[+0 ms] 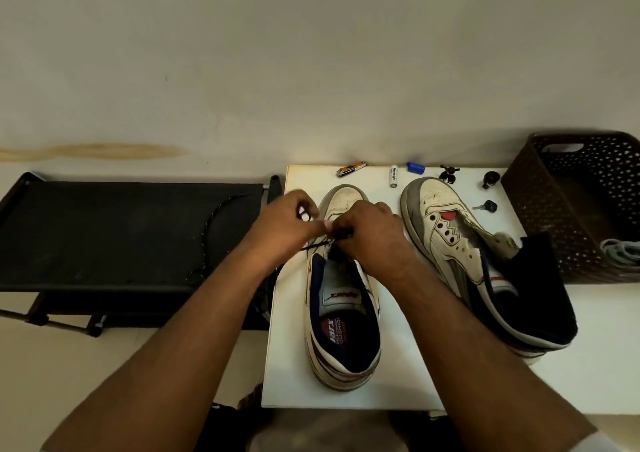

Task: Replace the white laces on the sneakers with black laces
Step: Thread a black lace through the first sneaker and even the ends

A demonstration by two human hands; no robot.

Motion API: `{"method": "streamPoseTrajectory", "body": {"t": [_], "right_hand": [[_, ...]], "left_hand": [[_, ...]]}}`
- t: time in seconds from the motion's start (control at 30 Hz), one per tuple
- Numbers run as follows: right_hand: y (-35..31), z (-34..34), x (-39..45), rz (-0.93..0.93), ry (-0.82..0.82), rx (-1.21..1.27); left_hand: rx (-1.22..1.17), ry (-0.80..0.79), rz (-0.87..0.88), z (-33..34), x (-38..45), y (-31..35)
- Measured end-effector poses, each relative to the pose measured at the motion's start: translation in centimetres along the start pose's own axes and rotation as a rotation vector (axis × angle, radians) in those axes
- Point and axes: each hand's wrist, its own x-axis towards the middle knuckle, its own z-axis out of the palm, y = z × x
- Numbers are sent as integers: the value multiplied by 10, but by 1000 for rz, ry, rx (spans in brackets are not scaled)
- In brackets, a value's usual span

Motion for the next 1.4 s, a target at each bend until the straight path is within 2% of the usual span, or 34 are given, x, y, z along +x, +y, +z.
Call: {"method": "streamPoseTrajectory", "body": {"t": [0.07, 0.17, 0.23, 0.3, 0.43, 0.6, 0.67, 0.83, 0.93, 1.03, 1.3, 1.4], "right_hand": [[0, -2, -2, 2, 11, -55], [1, -5, -5, 19, 15, -35], [0, -6, -4, 21, 7, -35], [2, -8, -3, 27, 18, -18], [0, -5, -2, 12, 26, 33], [-5, -8, -3, 26, 26, -47], [-3, -12, -5, 52, 50, -9], [5, -27, -13, 187, -169, 138], [9, -26, -9, 214, -139, 125], [12, -22, -7, 228, -116, 106], [20, -25, -12, 268, -154, 278], [21, -25, -12, 269, -154, 315]], "left_hand": [[132, -147, 4, 1, -3, -1], [327, -226, 5, -2, -6, 3], [379, -256, -26, -5, -6, 5], [333, -201, -51, -16, -4, 8], [-233, 65, -117, -50, 1, -2], [-907, 15, -167, -15, -9, 8], [-1034, 32, -209, -4, -6, 15], [-728, 81, -184, 13, 0, 14], [-397, 91, -79, 18, -1, 7], [-5, 8, 28, 22, -1, -5], [429, -61, -34, 28, 0, 3], [434, -10, -61, 30, -5, 2]]}}
